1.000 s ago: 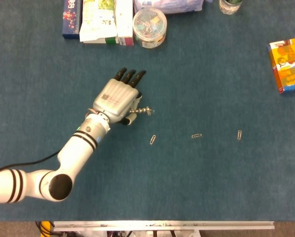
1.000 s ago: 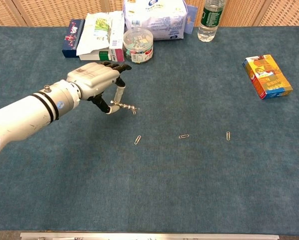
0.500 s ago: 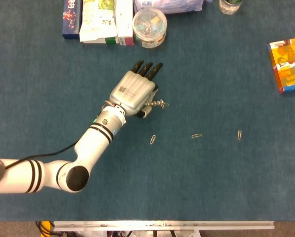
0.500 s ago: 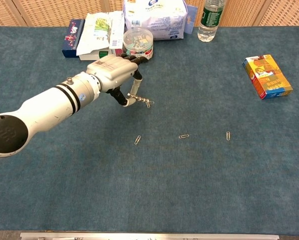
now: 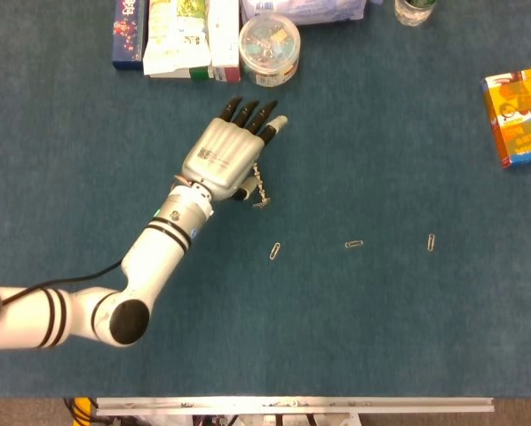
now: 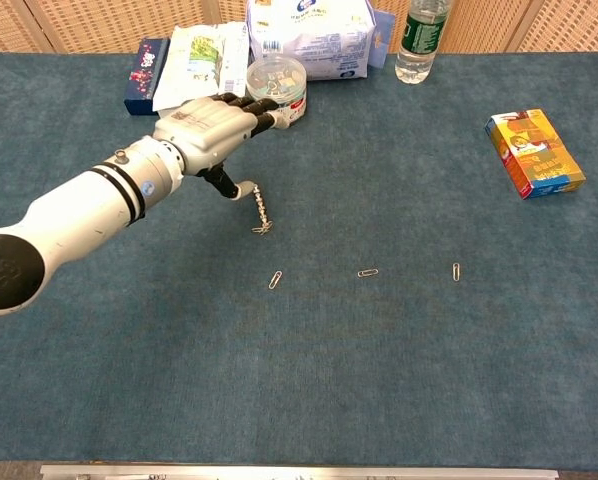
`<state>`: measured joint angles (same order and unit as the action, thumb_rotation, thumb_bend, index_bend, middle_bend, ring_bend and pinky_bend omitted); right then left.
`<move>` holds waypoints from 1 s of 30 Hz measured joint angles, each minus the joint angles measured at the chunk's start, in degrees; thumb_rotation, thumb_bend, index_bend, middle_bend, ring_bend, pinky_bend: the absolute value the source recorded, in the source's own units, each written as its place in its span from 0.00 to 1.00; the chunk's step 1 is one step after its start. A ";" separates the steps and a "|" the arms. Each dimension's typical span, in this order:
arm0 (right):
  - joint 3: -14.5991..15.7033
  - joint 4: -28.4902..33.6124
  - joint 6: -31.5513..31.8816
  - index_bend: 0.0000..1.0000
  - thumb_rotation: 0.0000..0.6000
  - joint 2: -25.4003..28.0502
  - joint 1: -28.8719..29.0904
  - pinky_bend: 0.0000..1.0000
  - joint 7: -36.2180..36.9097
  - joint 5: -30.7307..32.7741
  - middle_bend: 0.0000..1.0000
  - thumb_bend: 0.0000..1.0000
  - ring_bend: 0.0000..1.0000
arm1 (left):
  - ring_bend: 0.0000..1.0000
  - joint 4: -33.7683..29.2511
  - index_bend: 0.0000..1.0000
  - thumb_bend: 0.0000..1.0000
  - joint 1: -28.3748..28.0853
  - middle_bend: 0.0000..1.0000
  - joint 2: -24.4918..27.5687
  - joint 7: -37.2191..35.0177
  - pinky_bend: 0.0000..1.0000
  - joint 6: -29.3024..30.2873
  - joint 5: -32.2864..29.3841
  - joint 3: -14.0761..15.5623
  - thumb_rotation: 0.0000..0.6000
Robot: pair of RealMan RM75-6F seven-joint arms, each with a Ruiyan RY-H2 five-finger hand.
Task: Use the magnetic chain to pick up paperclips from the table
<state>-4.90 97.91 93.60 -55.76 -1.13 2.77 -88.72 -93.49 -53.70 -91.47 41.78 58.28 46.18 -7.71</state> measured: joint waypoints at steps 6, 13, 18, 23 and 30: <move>0.03 0.04 -0.16 0.19 1.00 -0.20 0.11 0.16 -0.37 -0.07 0.16 0.11 0.11 | 0.00 -6.44 0.06 0.33 2.95 0.00 3.96 1.55 0.03 6.16 2.59 2.71 1.00; 0.00 0.04 -0.45 0.19 1.00 -0.69 0.31 0.16 -1.61 -0.02 0.16 0.11 0.11 | 0.00 -15.74 0.18 0.33 9.02 0.00 10.17 5.46 0.03 17.03 8.41 8.20 1.00; -0.06 0.02 -0.91 0.19 1.00 -1.03 0.50 0.16 -2.42 0.43 0.16 0.11 0.11 | 0.00 -20.45 0.28 0.33 14.33 0.00 14.25 6.76 0.03 24.17 15.84 13.11 1.00; -0.17 -0.10 -1.52 0.19 1.00 -1.56 0.75 0.16 -3.57 1.04 0.16 0.11 0.11 | 0.00 -21.99 0.35 0.33 20.99 0.00 18.19 6.81 0.03 30.72 24.88 18.55 1.00; -0.19 -0.48 -3.46 0.19 1.00 -3.03 1.65 0.16 -6.53 2.03 0.16 0.11 0.11 | 0.00 -19.59 0.39 0.33 29.89 0.00 22.01 0.28 0.01 36.29 31.58 22.31 1.00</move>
<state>-5.09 97.43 90.14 -58.78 0.52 -3.76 -86.69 -113.07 -23.81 -69.46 42.06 94.57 77.75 14.60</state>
